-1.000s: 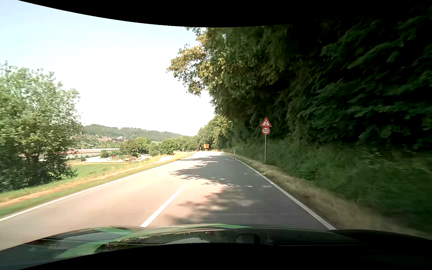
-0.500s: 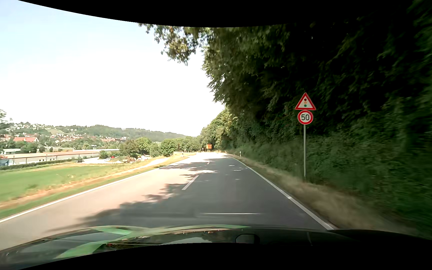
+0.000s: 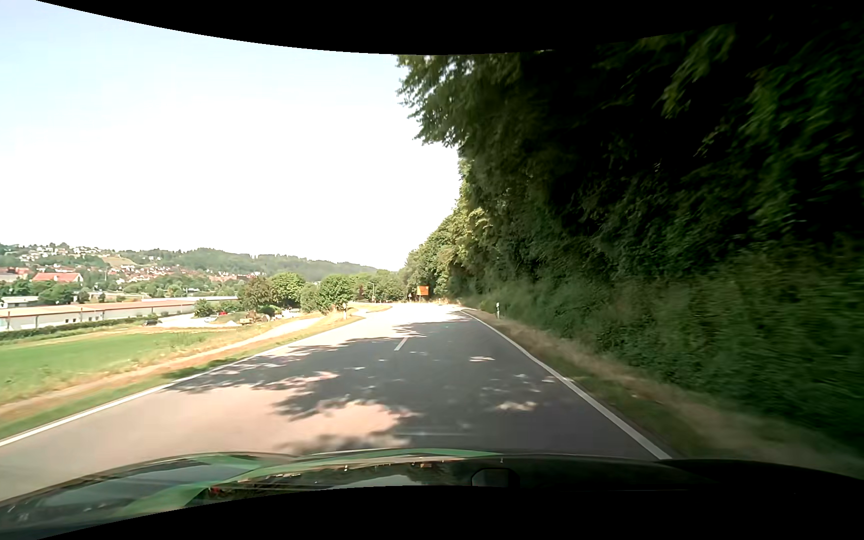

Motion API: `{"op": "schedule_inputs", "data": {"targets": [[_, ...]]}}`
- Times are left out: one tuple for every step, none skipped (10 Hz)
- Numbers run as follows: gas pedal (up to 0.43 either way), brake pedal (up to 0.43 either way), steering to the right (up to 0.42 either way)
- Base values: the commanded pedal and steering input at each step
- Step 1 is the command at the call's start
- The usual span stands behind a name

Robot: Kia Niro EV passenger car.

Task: Follow the waypoints while adhering to traffic rules and regulations

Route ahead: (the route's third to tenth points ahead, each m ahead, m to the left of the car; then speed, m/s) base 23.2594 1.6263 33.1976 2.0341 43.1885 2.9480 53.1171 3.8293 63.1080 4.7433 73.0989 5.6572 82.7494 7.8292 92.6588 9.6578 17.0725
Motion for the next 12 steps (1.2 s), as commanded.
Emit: {"op": "schedule_inputs", "data": {"targets": [[0.138,0.0,-0.009],[0.138,0.0,-0.008],[0.15,0.0,-0.007],[0.15,0.0,-0.007],[0.15,0.0,-0.007],[0.138,0.0,-0.007],[0.118,0.0,-0.007],[0.087,0.0,-0.01],[0.059,0.0,-0.011],[0.047,0.0,-0.011],[0.039,0.0,-0.011],[0.039,0.0,-0.012]]}}
